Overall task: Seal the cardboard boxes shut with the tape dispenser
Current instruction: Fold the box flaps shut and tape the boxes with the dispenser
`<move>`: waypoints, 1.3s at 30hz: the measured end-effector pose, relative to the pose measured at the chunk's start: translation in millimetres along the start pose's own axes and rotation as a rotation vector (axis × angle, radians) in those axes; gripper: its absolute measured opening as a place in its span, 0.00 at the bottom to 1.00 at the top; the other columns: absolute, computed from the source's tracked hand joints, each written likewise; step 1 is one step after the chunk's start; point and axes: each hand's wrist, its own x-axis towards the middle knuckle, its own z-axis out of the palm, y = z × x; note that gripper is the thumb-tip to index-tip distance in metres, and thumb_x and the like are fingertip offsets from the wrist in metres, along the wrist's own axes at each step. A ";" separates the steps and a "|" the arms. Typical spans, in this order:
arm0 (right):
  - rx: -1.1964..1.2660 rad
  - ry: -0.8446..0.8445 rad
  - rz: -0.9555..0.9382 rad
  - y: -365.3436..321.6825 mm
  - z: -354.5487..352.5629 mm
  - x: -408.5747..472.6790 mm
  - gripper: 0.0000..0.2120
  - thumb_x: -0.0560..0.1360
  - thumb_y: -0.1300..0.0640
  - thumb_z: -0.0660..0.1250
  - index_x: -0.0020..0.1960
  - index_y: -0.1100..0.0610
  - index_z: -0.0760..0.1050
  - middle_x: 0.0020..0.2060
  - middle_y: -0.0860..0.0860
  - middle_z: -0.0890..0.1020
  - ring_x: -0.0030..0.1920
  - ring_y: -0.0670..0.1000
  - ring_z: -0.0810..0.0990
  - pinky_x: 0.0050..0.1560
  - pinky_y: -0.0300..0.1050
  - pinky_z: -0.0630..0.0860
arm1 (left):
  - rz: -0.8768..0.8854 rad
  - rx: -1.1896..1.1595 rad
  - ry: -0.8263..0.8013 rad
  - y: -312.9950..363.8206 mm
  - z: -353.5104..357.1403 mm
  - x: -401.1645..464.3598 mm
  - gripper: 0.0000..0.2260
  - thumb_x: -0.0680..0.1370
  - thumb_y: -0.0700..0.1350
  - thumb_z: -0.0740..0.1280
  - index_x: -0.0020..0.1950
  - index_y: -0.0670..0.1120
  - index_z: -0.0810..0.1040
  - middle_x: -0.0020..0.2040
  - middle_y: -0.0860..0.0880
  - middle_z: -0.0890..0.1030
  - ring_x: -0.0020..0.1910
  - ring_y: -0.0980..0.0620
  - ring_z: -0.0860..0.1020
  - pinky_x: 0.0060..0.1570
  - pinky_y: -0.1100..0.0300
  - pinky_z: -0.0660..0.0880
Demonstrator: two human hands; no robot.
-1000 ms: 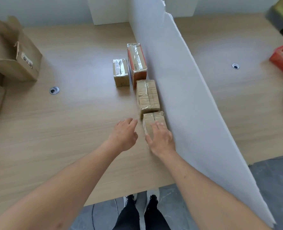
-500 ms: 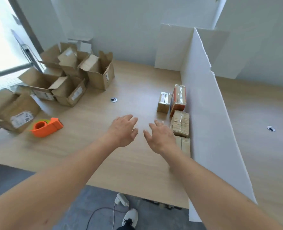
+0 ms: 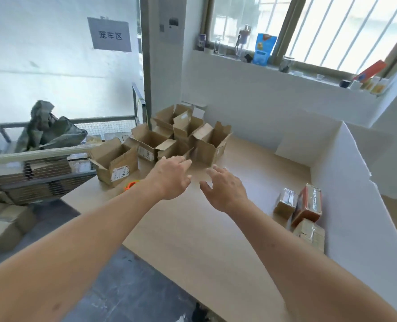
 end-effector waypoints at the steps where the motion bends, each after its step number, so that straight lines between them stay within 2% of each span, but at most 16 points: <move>1: -0.002 -0.007 -0.015 -17.8 2.3 9.3 0.25 0.83 0.42 0.56 0.77 0.51 0.66 0.80 0.50 0.63 0.81 0.56 0.57 0.76 0.54 0.60 | -0.008 0.004 0.011 -18.1 -3.3 -1.8 0.26 0.83 0.55 0.59 0.79 0.47 0.65 0.76 0.46 0.68 0.75 0.46 0.66 0.75 0.45 0.62; 4: 0.008 -0.016 -0.041 -71.3 23.0 47.0 0.24 0.83 0.42 0.56 0.76 0.50 0.68 0.78 0.49 0.66 0.80 0.56 0.59 0.75 0.54 0.61 | -0.038 0.019 0.006 -83.2 -6.1 -2.1 0.25 0.83 0.54 0.59 0.78 0.47 0.66 0.75 0.46 0.70 0.75 0.46 0.67 0.74 0.45 0.62; 6: 0.010 -0.023 -0.058 -107.3 43.2 76.5 0.22 0.82 0.42 0.57 0.72 0.50 0.72 0.73 0.49 0.72 0.77 0.57 0.65 0.72 0.54 0.66 | -0.055 0.022 -0.023 -131.9 -4.4 -0.2 0.26 0.83 0.54 0.59 0.79 0.47 0.65 0.77 0.46 0.67 0.76 0.47 0.64 0.76 0.44 0.60; 8: 0.015 -0.045 -0.052 -144.6 63.6 105.0 0.21 0.82 0.42 0.57 0.69 0.51 0.74 0.69 0.50 0.74 0.75 0.58 0.68 0.70 0.54 0.68 | -0.062 0.033 -0.058 -181.3 -2.5 2.7 0.26 0.83 0.54 0.59 0.79 0.46 0.64 0.77 0.46 0.67 0.76 0.47 0.65 0.76 0.44 0.60; 11: 0.030 -0.075 -0.020 -199.3 86.0 139.9 0.24 0.83 0.42 0.57 0.74 0.53 0.70 0.77 0.52 0.68 0.78 0.57 0.64 0.73 0.54 0.65 | -0.073 0.039 -0.109 -250.7 -0.4 7.3 0.25 0.83 0.54 0.59 0.79 0.46 0.64 0.76 0.46 0.68 0.75 0.46 0.66 0.75 0.45 0.61; 16: 0.033 -0.136 0.025 -257.9 112.8 187.0 0.24 0.83 0.43 0.58 0.75 0.53 0.69 0.78 0.52 0.65 0.77 0.56 0.64 0.72 0.54 0.66 | -0.065 0.028 -0.180 -340.1 3.5 20.8 0.23 0.82 0.54 0.60 0.75 0.46 0.69 0.71 0.45 0.73 0.70 0.45 0.71 0.71 0.45 0.65; 21: 0.019 -0.189 0.100 -274.0 133.6 235.3 0.21 0.82 0.46 0.59 0.71 0.54 0.72 0.72 0.53 0.72 0.72 0.57 0.71 0.68 0.55 0.71 | -0.052 0.026 -0.232 -387.6 16.7 43.2 0.25 0.83 0.55 0.59 0.78 0.46 0.66 0.74 0.45 0.71 0.72 0.45 0.69 0.73 0.46 0.64; 32: 0.135 -0.326 0.185 -261.9 227.7 368.4 0.23 0.80 0.50 0.60 0.73 0.52 0.68 0.71 0.54 0.71 0.71 0.58 0.72 0.68 0.57 0.71 | -0.118 0.026 -0.401 -463.4 103.6 131.3 0.22 0.82 0.54 0.60 0.74 0.47 0.70 0.72 0.44 0.72 0.72 0.44 0.68 0.72 0.45 0.63; 35: 0.186 -0.336 0.200 -257.7 250.7 394.1 0.29 0.79 0.52 0.60 0.79 0.45 0.59 0.75 0.54 0.68 0.70 0.60 0.73 0.67 0.57 0.72 | -0.154 0.034 -0.413 -475.5 130.6 152.7 0.23 0.82 0.56 0.60 0.74 0.47 0.70 0.73 0.41 0.69 0.74 0.41 0.65 0.74 0.45 0.61; 37: 0.224 -0.310 0.215 -256.4 260.8 408.1 0.35 0.78 0.55 0.61 0.80 0.38 0.51 0.75 0.54 0.66 0.65 0.61 0.76 0.62 0.58 0.76 | -0.192 0.070 -0.417 -483.2 146.0 163.3 0.22 0.81 0.56 0.61 0.73 0.49 0.71 0.75 0.39 0.67 0.76 0.38 0.62 0.75 0.44 0.59; 39: 0.242 -0.278 0.224 -256.6 268.9 420.9 0.39 0.78 0.59 0.62 0.79 0.35 0.47 0.74 0.55 0.65 0.59 0.61 0.78 0.56 0.59 0.79 | -0.251 0.090 -0.437 -493.2 159.2 170.4 0.20 0.81 0.52 0.63 0.72 0.49 0.70 0.78 0.36 0.60 0.79 0.34 0.55 0.77 0.41 0.54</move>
